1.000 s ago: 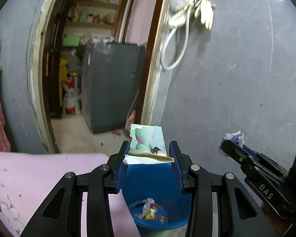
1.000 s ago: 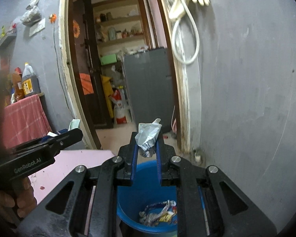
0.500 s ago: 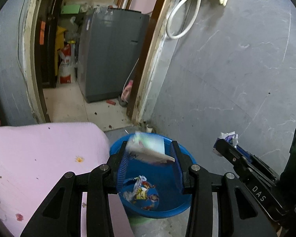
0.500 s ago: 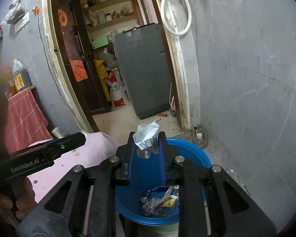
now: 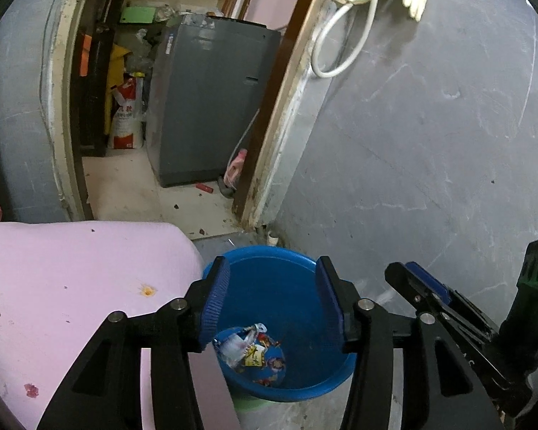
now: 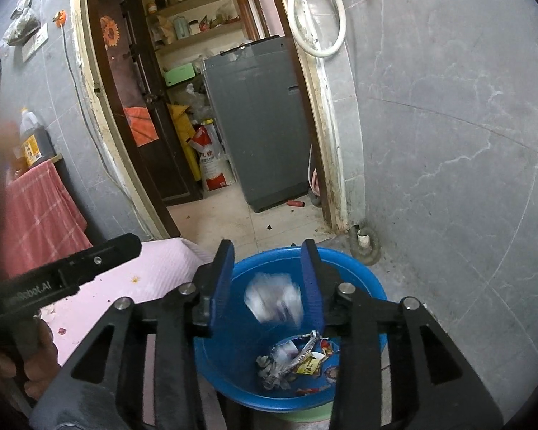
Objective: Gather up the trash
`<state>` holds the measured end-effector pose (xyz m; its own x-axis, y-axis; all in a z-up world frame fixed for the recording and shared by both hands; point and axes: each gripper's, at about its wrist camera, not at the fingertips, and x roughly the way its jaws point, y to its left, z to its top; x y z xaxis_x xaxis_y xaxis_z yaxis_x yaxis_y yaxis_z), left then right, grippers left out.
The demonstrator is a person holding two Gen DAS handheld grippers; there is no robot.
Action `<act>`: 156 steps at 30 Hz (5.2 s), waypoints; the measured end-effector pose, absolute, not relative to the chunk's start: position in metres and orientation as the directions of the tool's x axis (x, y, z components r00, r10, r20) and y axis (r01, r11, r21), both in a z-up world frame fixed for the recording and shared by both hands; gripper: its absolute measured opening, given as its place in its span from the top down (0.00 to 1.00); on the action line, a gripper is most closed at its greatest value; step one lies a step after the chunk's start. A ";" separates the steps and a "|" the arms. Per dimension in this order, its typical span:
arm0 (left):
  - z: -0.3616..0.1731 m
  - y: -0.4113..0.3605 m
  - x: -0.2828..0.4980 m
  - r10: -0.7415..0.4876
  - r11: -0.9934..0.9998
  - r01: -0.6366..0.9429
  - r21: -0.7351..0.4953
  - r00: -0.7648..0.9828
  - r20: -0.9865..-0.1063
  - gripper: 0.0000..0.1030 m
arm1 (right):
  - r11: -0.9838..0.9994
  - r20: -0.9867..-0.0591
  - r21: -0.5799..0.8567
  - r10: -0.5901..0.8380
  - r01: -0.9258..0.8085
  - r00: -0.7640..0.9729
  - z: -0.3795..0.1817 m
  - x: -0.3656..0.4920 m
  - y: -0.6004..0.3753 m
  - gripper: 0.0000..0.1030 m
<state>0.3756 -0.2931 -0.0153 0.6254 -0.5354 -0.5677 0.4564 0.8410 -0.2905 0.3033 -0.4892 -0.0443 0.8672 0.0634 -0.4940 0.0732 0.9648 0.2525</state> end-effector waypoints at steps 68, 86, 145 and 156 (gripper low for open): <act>0.038 -0.110 0.135 -0.284 0.959 0.263 -0.108 0.903 -0.324 0.02 | 0.992 -0.230 0.105 -0.042 0.068 0.972 0.034 0.076 -0.372 0.00; 0.009 -0.097 0.093 -0.256 0.966 0.249 -0.062 0.911 -0.324 0.02 | 0.993 -0.215 0.078 -0.070 0.089 0.974 0.009 0.035 -0.353 0.00; -0.035 -0.081 0.071 -0.192 0.981 0.184 -0.056 0.914 -0.358 0.02 | 0.990 -0.346 0.041 -0.112 0.134 0.932 -0.037 0.035 -0.337 0.00; -0.037 -0.079 0.072 -0.190 0.982 0.180 -0.062 0.914 -0.359 0.02 | 0.990 -0.347 0.041 -0.112 0.134 0.931 -0.037 0.035 -0.335 0.00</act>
